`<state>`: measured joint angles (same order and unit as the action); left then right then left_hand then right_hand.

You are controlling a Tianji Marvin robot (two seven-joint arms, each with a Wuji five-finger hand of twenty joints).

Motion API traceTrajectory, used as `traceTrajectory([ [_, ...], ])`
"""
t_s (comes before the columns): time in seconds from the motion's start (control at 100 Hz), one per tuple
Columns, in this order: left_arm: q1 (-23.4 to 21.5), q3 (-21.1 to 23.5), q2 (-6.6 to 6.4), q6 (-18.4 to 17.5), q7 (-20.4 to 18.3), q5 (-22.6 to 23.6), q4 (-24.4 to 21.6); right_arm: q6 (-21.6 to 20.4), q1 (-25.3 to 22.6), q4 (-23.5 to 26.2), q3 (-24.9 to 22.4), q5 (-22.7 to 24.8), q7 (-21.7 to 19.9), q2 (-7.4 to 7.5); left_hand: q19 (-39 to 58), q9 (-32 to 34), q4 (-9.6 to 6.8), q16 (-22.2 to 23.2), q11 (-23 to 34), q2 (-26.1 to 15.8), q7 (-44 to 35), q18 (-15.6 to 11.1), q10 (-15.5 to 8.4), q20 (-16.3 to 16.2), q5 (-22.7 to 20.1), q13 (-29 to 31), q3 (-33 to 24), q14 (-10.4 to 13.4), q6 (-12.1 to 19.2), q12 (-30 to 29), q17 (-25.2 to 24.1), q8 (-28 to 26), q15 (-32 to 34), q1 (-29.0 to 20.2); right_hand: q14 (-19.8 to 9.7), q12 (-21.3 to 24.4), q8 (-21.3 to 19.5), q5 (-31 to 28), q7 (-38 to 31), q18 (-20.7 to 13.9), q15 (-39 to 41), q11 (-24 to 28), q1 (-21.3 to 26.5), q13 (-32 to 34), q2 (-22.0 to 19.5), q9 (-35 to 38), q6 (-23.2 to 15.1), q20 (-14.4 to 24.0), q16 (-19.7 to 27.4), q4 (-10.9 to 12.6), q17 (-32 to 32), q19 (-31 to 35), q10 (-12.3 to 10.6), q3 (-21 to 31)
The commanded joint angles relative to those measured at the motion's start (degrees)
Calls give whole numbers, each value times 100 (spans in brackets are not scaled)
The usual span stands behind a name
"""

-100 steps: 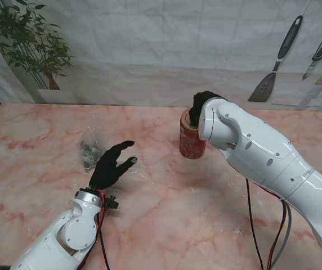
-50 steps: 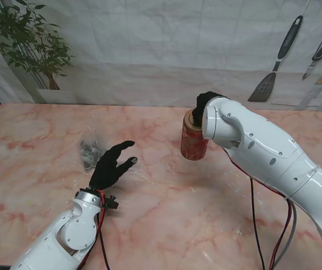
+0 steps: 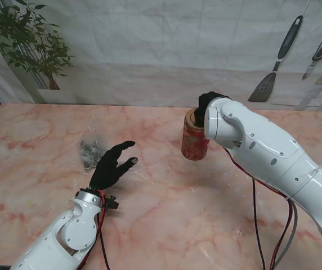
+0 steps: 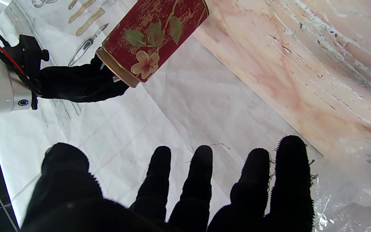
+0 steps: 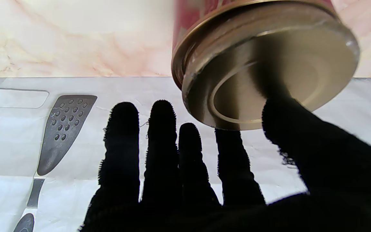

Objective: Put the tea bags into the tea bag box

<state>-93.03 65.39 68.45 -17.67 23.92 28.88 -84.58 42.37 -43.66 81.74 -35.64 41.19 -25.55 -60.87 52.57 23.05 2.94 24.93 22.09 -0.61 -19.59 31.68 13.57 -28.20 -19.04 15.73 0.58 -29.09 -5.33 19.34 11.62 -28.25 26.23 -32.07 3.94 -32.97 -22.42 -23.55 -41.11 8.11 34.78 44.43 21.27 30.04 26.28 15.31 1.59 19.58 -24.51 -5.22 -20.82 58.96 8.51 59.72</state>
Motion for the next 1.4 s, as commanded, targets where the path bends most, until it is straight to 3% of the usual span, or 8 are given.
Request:
traceTrajectory([
  [0.0,6,0,-6,-14,-90,-26,-20,-23,-60,-27,-15,2,-45,4,228,61,-146,5,-14,82,55,-49,-104,-104,-100,85,92,85,132,44,35,-1,-98,118,-91,91,-87,153,-64,-149,-49,-10,39,-124,-130,-246,-57,-57,91,183,66,-164,76,-48],
  [0.2,6,2,-7,-7,-89,-16,-24,-34,-108,-41,-96,-31,42,-21,235,80,-145,7,-7,82,51,-57,-95,-107,-106,85,91,86,118,48,41,-4,-94,113,-133,115,-118,232,-57,-252,-48,30,136,-151,-295,-329,26,-103,121,161,52,-212,86,-139],
  [0.64,0,7,-6,-21,-86,-21,-14,49,-186,-71,-152,-62,184,-48,242,95,-144,11,5,87,39,-63,-111,-110,-126,101,92,94,118,54,51,-10,-82,101,28,282,-102,734,232,-220,-128,-213,-527,-529,-404,-647,195,-136,190,202,193,-247,267,-589],
  [1.12,10,1,-8,-21,-107,-32,-4,75,-215,-22,-210,9,37,16,251,92,-144,13,6,88,37,-67,-116,-114,-132,106,91,89,109,53,58,-11,-78,98,14,322,-177,704,239,-272,-33,-288,4,-546,-378,-636,197,-111,165,231,190,-197,280,-333],
  [1.39,24,-15,-7,-19,-99,-25,1,96,-268,-5,-295,24,6,36,251,94,-142,13,7,81,36,-73,-108,-114,-137,103,94,105,103,54,58,-12,-77,102,25,352,-180,752,273,-251,-31,-349,-191,-585,-577,-634,216,-107,171,178,222,-195,285,-521],
])
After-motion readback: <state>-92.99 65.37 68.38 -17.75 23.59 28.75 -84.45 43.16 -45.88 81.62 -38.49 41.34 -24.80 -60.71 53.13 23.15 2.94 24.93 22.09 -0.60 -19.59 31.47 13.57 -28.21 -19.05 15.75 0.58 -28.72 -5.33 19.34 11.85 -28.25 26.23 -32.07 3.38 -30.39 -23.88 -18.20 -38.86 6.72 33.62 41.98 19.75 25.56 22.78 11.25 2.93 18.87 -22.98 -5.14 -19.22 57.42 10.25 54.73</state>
